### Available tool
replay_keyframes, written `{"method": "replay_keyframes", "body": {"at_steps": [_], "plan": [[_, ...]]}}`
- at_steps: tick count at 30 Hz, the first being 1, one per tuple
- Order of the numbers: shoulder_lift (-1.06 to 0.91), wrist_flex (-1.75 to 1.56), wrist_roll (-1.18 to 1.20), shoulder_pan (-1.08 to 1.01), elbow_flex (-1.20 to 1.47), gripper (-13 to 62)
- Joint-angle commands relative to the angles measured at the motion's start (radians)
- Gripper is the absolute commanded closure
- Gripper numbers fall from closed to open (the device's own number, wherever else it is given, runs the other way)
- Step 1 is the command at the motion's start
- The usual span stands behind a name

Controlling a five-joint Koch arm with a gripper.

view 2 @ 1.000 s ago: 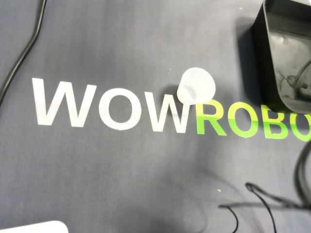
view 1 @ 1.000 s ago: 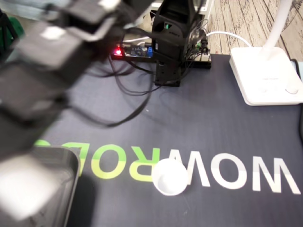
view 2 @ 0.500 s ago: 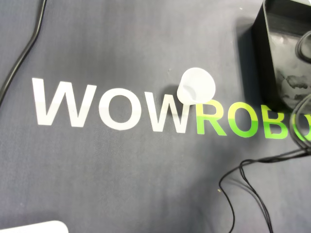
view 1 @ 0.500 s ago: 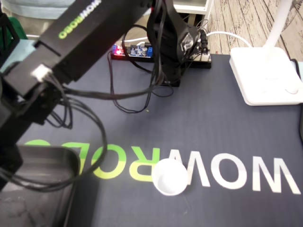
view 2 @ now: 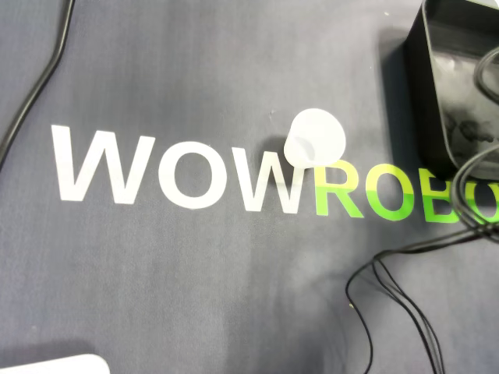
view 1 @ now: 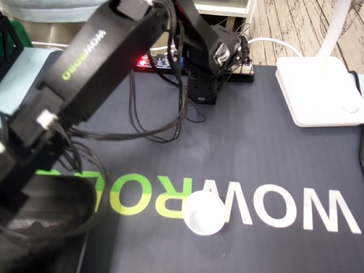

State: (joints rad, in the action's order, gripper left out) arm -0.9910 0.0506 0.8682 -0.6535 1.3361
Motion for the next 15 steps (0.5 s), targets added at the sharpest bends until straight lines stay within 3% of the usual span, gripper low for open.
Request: {"method": "replay_keyframes", "body": {"at_steps": [1,9,15], "plan": [[-0.026,-0.066,0.011,0.005,-0.035,43.5],[-0.084,-0.066,-0.069,0.008,-0.026,43.5],[-0.204,-0.067,-0.295,0.012,0.040,43.5]]}}
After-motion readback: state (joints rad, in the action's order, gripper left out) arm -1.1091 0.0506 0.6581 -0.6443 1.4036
